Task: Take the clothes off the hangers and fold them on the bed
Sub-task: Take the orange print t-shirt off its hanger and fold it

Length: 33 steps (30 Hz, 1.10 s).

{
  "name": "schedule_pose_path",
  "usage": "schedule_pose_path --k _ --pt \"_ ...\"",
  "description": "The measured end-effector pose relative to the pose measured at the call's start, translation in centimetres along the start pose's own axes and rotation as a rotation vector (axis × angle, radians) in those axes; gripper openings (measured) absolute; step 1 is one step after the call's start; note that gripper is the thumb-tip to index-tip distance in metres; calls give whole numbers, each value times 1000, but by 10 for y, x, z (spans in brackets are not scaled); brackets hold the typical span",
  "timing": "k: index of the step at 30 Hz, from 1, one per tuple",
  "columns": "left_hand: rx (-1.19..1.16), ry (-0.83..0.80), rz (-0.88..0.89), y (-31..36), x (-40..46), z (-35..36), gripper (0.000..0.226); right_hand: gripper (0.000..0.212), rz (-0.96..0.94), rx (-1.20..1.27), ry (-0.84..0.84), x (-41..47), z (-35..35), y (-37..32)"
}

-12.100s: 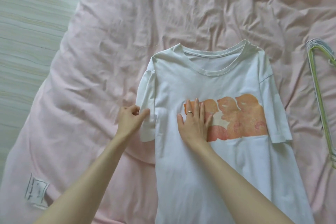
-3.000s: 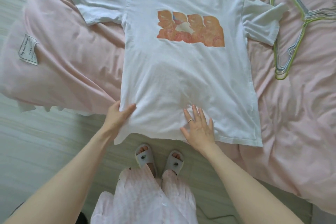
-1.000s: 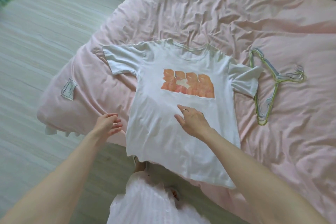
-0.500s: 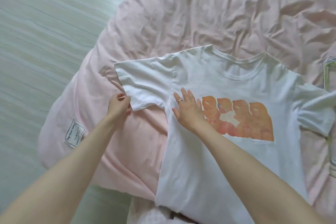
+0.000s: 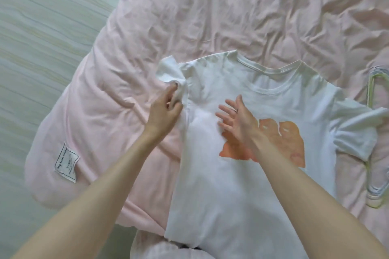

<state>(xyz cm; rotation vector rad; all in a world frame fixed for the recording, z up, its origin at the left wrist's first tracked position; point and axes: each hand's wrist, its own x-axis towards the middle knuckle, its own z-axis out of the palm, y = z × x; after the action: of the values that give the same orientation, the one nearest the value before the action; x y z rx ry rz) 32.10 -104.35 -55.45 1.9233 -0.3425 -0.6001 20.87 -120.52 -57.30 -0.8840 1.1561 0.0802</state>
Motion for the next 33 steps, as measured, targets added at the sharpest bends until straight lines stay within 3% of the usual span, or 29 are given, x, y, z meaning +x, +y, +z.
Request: schedule_pose_path --k 2,6,8,10,13,16,20,22,24,29,33 --pt "130 -170 54 8 -7 28 45 61 58 153 6 -1 -33 -8" --pt "399 -548 44 5 -20 67 42 63 89 203 51 0 -71 -6" --pt "427 -466 7 -4 -20 70 32 62 122 184 50 3 -76 -1" --pt "420 -215 -55 -16 -16 63 23 58 122 112 51 7 -74 4" --pt "419 6 -270 -36 -10 44 27 49 23 -122 233 16 -59 7" --pt "363 -79 -461 -52 -11 37 34 50 -248 -647 469 31 -41 1" --pt "173 -172 -531 -60 -13 37 22 50 -527 -1028 297 49 8 -26" --pt "60 -227 -593 -63 -13 33 21 48 -573 -1107 224 65 38 -43" --pt "7 -291 -640 -64 -14 28 31 31 -576 -1158 167 81 62 -56" --pt "-109 -387 -708 -74 -14 20 27 43 -453 -1013 32 121 84 -66" --pt "150 -395 -501 -82 -11 22 23 35 -443 -1095 78 136 92 -61"
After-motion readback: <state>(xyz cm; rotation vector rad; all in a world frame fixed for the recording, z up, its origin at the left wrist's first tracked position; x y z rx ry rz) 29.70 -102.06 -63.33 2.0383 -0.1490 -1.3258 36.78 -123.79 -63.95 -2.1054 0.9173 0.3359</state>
